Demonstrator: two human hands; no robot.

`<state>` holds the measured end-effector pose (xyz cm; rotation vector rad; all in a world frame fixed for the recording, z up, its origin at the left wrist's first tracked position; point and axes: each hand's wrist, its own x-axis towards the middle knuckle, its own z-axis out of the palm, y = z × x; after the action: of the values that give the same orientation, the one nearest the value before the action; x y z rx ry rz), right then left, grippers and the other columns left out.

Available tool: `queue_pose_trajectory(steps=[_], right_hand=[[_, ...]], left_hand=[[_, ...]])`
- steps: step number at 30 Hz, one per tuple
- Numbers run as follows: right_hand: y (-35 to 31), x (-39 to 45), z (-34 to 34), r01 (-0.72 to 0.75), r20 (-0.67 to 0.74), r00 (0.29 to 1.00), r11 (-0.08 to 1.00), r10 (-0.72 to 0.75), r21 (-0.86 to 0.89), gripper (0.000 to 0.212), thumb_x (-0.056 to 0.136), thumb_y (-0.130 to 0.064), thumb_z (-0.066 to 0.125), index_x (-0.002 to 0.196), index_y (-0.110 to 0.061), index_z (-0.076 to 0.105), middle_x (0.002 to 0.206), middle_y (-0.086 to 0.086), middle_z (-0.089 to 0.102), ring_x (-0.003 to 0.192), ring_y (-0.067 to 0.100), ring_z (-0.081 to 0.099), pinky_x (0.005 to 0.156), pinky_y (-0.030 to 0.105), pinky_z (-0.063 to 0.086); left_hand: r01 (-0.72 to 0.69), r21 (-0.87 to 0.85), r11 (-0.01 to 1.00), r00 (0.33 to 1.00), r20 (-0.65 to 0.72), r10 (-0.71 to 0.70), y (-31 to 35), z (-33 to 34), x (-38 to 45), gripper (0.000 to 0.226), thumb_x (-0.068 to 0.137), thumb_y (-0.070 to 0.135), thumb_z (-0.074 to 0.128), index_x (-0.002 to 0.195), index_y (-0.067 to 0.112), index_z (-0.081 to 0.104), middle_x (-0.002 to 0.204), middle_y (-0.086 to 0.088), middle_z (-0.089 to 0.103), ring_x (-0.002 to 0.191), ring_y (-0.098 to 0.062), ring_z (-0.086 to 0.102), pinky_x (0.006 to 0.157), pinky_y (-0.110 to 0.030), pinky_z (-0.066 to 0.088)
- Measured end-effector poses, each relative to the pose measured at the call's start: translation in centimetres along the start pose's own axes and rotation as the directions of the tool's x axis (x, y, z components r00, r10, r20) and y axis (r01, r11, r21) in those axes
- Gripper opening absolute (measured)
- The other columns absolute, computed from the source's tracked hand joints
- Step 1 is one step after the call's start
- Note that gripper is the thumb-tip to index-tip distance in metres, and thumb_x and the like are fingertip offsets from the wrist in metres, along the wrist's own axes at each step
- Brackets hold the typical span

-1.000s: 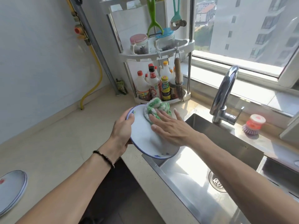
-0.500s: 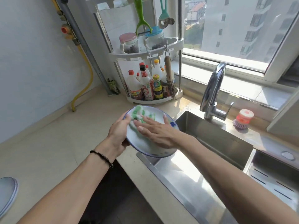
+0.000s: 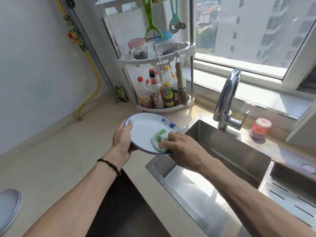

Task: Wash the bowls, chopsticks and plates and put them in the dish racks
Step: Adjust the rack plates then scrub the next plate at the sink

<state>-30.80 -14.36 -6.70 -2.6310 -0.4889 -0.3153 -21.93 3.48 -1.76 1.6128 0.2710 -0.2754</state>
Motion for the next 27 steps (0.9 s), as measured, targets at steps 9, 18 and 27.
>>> queue_pose_trajectory(steps=[9, 18, 27], right_hand=[[1.3, 0.4, -2.4, 0.014, 0.051, 0.999, 0.997, -0.018, 0.081, 0.025, 0.087, -0.004, 0.07, 0.109, -0.014, 0.072, 0.1, 0.003, 0.058, 0.091, 0.022, 0.056, 0.079, 0.036, 0.049], [2.7, 0.3, -2.4, -0.177, -0.298, 0.846, 0.76, 0.442, 0.625, 0.042, 0.084, -0.015, 0.079, 0.124, -0.016, 0.069, 0.111, -0.001, 0.063, 0.098, 0.006, 0.06, 0.087, 0.022, 0.043], [-1.6, 2.5, -1.0, -0.275, -0.146, 0.889, 0.763, 0.433, 0.584, 0.056, 0.1, -0.052, 0.025, 0.154, -0.039, 0.03, 0.158, -0.004, 0.037, 0.143, 0.015, 0.036, 0.118, 0.047, 0.031]], left_hand=[[-0.821, 0.536, -0.195, 0.441, 0.813, 0.381, -2.4, -2.7, 0.0, 0.052, 0.071, 0.054, 0.078, 0.105, 0.016, 0.068, 0.099, -0.005, 0.075, 0.095, -0.023, 0.072, 0.084, -0.04, 0.06], [-0.677, 0.628, 0.385, 0.736, 0.577, 0.353, -0.5, -0.9, -2.0, 0.036, 0.071, 0.019, 0.085, 0.094, 0.025, 0.058, 0.083, 0.009, 0.063, 0.072, -0.013, 0.063, 0.055, -0.014, 0.046], [-0.549, 0.522, 0.653, 0.828, 0.447, 0.339, -0.4, 0.9, -2.9, 0.036, 0.063, 0.015, 0.089, 0.084, 0.026, 0.062, 0.081, 0.008, 0.068, 0.072, -0.01, 0.065, 0.058, -0.02, 0.049]])
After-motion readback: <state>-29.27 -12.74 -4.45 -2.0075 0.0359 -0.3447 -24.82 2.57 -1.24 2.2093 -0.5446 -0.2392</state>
